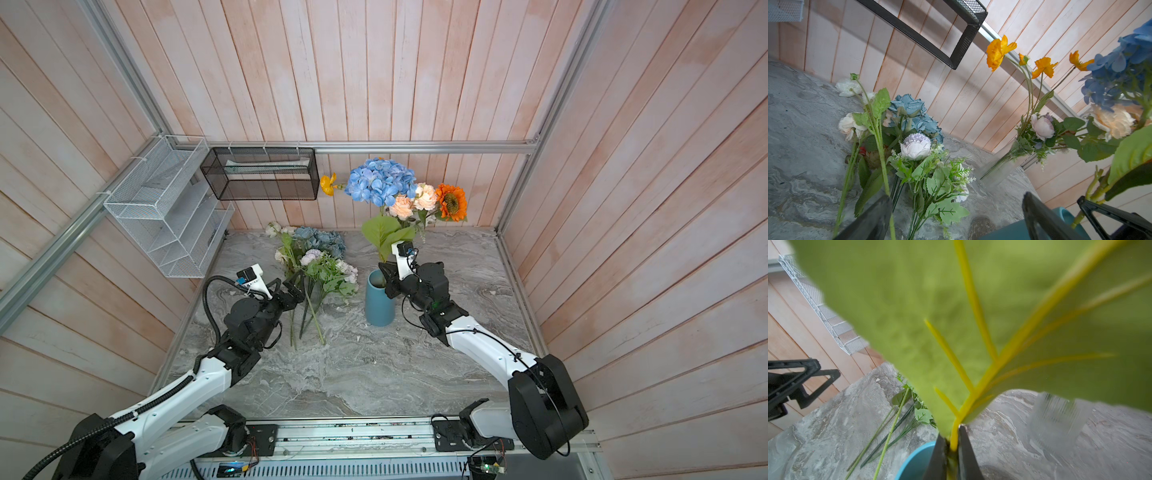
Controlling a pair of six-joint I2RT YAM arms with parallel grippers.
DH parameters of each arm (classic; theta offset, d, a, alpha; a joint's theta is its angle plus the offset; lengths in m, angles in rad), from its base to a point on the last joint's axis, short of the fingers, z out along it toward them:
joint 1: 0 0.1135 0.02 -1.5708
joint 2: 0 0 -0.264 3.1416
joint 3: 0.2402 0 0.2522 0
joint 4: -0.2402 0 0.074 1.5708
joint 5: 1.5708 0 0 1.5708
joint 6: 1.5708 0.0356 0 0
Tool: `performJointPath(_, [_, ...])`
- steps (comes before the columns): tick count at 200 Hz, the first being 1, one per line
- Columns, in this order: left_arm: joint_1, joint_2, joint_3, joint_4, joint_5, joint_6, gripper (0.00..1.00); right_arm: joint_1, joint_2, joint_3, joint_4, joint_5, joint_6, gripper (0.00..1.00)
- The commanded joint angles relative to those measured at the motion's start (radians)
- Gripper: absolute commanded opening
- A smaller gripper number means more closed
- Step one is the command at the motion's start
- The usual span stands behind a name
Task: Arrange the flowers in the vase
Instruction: 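Lower the hydrangea stem into the teal vase with the right gripper, then open the right gripper and draw back while the left grasps a white rose stem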
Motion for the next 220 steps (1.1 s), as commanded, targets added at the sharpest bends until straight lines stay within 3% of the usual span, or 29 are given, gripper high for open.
performJointPath(1, [0.013,-0.01,0.015,-0.039,-0.028,0.001,0.99,-0.003,-0.006,0.026,-0.091,0.029,-0.026,0.14])
performJointPath(53, [0.053,-0.023,0.005,-0.093,-0.003,-0.008,0.96,-0.003,-0.056,0.049,-0.181,0.036,-0.044,0.36])
performJointPath(91, [0.094,-0.004,-0.005,-0.151,0.065,-0.04,0.82,-0.003,-0.146,0.064,-0.256,0.047,-0.064,0.49])
performJointPath(163, [0.094,0.138,-0.055,-0.085,0.173,-0.128,0.56,-0.049,-0.348,-0.068,-0.134,0.266,-0.072,0.97])
performJointPath(188, [0.083,0.221,-0.05,-0.066,0.205,-0.149,0.47,-0.091,-0.36,-0.111,-0.08,0.265,-0.011,0.98])
performJointPath(220, [0.053,0.323,-0.041,-0.019,0.219,-0.179,0.45,-0.106,-0.354,-0.132,-0.053,0.267,0.005,0.98])
